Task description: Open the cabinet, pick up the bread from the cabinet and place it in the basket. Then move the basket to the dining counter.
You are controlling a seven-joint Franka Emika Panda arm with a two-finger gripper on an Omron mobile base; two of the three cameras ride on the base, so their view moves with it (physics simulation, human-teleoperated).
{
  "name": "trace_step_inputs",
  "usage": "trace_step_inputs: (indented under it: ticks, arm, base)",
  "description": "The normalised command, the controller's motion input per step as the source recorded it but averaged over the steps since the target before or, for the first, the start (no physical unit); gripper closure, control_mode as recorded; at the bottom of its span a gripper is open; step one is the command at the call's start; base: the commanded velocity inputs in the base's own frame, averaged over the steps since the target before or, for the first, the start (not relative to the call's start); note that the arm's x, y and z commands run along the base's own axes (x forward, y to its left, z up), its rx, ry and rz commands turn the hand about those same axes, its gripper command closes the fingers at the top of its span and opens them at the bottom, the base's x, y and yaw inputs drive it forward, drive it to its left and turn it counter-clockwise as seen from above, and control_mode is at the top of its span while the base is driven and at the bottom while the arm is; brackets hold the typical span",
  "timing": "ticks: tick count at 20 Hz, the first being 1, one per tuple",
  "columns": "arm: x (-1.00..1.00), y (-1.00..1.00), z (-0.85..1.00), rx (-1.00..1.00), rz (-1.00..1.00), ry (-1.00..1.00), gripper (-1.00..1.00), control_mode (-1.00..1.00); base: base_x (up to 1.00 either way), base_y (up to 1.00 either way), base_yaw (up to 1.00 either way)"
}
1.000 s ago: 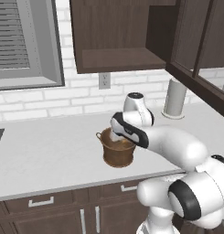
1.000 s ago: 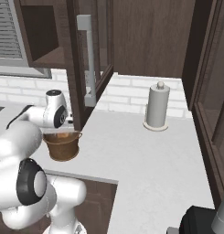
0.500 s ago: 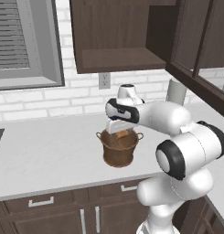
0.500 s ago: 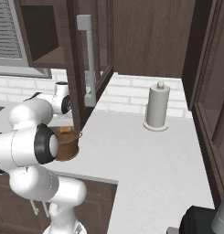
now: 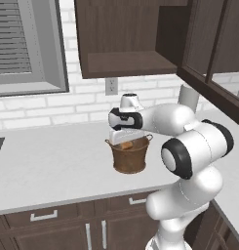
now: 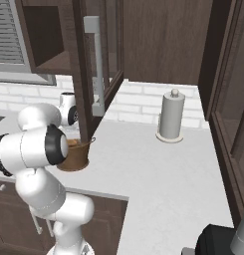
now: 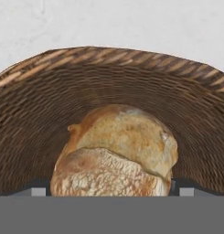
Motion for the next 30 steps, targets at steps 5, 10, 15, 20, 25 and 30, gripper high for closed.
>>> trace_step_inputs:
  ticks: [5,10,15,20,25,30]
  arm:
    - [0.00,0.00,-0.06,0.00,0.00,-0.04,-1.00,-1.00]
    - [-0.13,0.00,0.00,0.00,0.00,-0.05,-1.00,-1.00]
    - [-0.23,0.00,0.02,0.00,0.00,-0.04,-1.00,-1.00]
    - [-0.32,0.00,0.10,0.00,0.00,-0.05,-1.00,-1.00]
    - [-0.43,0.00,0.28,0.00,0.00,-0.06,-1.00,-1.00]
    - [-0.22,0.00,0.09,0.00,0.00,-0.02,-1.00,-1.00]
  base:
    - [0.00,0.00,0.00]
    - [0.00,0.00,0.00]
    - [0.00,0.00,0.00]
    - [0.00,0.00,0.00]
    - [0.00,0.00,0.00]
    - [0.00,0.00,0.00]
